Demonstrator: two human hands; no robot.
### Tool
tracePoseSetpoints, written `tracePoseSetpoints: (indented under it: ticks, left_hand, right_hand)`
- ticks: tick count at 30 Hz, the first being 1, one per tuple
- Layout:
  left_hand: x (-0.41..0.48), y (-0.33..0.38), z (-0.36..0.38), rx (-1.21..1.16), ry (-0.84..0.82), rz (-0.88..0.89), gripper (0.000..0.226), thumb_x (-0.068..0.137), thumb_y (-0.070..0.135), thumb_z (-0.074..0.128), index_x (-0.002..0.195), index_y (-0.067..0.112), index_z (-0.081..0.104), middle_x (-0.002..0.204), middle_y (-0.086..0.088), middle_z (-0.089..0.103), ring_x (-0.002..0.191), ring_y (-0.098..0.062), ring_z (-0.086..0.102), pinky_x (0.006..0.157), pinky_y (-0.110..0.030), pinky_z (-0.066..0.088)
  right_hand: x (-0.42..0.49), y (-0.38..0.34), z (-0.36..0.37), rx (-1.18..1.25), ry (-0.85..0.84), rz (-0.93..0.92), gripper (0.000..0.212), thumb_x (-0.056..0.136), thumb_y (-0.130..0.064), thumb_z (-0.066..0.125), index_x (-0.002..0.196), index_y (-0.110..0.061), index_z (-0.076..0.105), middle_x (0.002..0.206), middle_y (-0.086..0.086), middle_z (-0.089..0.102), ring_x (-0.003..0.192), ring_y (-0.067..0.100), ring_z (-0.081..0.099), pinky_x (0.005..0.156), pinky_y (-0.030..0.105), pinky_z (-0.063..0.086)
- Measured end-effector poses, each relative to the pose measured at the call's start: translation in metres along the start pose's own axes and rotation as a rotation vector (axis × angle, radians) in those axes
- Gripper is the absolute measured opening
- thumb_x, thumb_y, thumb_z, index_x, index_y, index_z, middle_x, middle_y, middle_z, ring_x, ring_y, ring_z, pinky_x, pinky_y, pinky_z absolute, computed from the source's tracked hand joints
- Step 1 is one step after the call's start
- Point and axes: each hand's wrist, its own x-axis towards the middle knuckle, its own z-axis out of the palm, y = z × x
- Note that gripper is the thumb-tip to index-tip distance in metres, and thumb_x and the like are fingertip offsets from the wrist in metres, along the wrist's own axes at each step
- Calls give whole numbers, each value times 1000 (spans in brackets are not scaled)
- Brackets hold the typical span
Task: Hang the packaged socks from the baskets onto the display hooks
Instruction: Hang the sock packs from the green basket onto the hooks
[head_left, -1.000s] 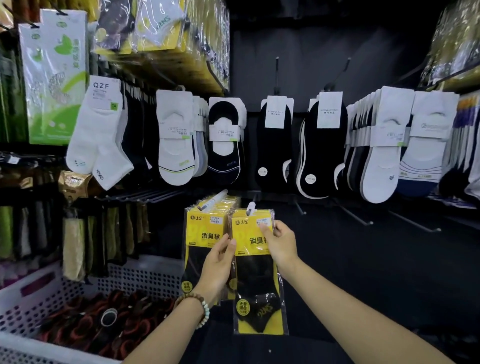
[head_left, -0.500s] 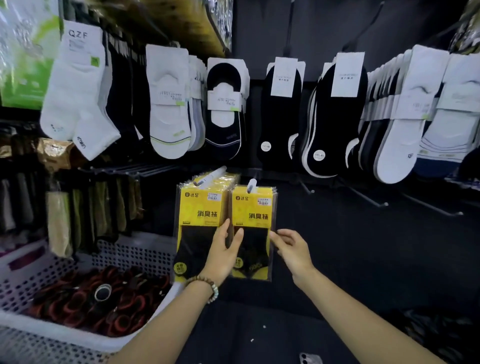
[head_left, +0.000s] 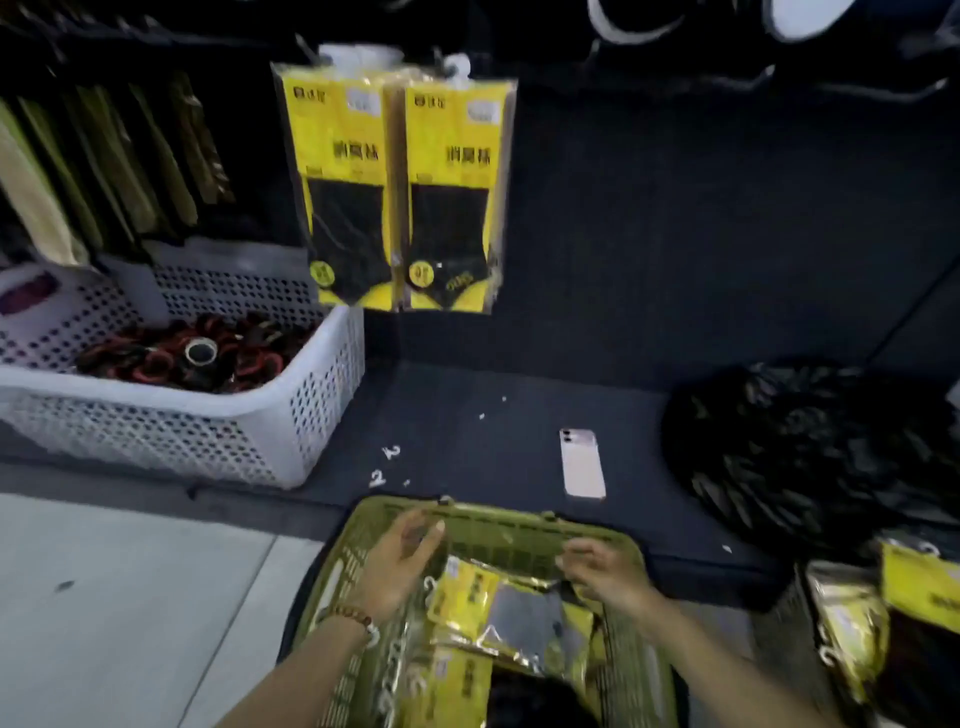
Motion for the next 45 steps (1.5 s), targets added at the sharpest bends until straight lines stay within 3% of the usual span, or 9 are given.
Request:
tracePoseSetpoints:
  ticks: [4,9,14,22,28,32,37,40,45]
  left_hand:
    - [-27,-68,14,80,-44,-189,24,93,22,57,111,6,62,102,3,62,105,-18,58,75,-13,45]
    - [-38,-116,22,293,-205,-419,42,93,48,49,119,17,60,117,-4,63,113,-26,57,95,-37,45]
    - [-25,-128,25,338,-309,-451,49,96,44,45,134,15,48,138,-9,50,125,-27,48,104,-40,38]
    - [-4,-159,37,418,-456,-646,52,97,44,43,136,10,46,141,-10,47,128,-26,45,104,-32,37]
    - [2,-173,27,467,-367,-627,69,90,38,60,142,1,33,138,-17,49,120,-26,52,94,-29,44]
    - [5,-169,16,424,-333,-590,66,82,48,66,128,3,50,115,-11,63,97,-21,60,80,-30,49]
    - [-2,-138,-2,420,-314,-641,85,76,66,60,138,11,42,142,-11,46,127,-29,46,104,-40,39]
    - [-8,-111,-19,348,-297,-651,85,71,65,65,136,15,45,144,-11,43,129,-30,43,107,-45,37]
    - [-17,-45,-48,-204,28,-428,61,56,42,83,107,17,60,124,-13,59,100,-24,61,86,-40,50]
  right_hand:
    - [-3,76,19,-54,-159,193,12,90,2,58,101,5,62,91,5,53,67,3,56,54,8,39]
    - [7,131,36,-270,-259,338,27,91,-32,62,112,-14,60,113,3,60,99,13,56,83,21,41]
    - [13,160,55,-165,-189,465,55,88,-20,67,135,-2,44,137,14,50,125,26,50,99,25,42]
    - [30,190,74,46,-8,593,66,87,-17,68,142,-3,34,143,15,43,128,30,45,90,30,41]
    - [28,197,89,189,-77,606,46,83,-15,72,125,-7,56,121,12,63,110,26,59,98,37,46]
    - [24,190,86,273,-80,623,41,77,-21,77,112,-10,59,126,12,61,113,27,55,98,36,42]
    - [15,153,74,550,-241,608,53,67,-22,77,116,-13,62,108,7,69,99,24,64,75,36,57]
    - [2,127,67,651,-301,604,49,64,-19,77,110,-7,65,110,16,70,106,33,64,92,45,51]
    - [-11,69,48,633,-291,382,56,66,-29,78,117,-10,64,111,12,71,106,29,66,94,43,51]
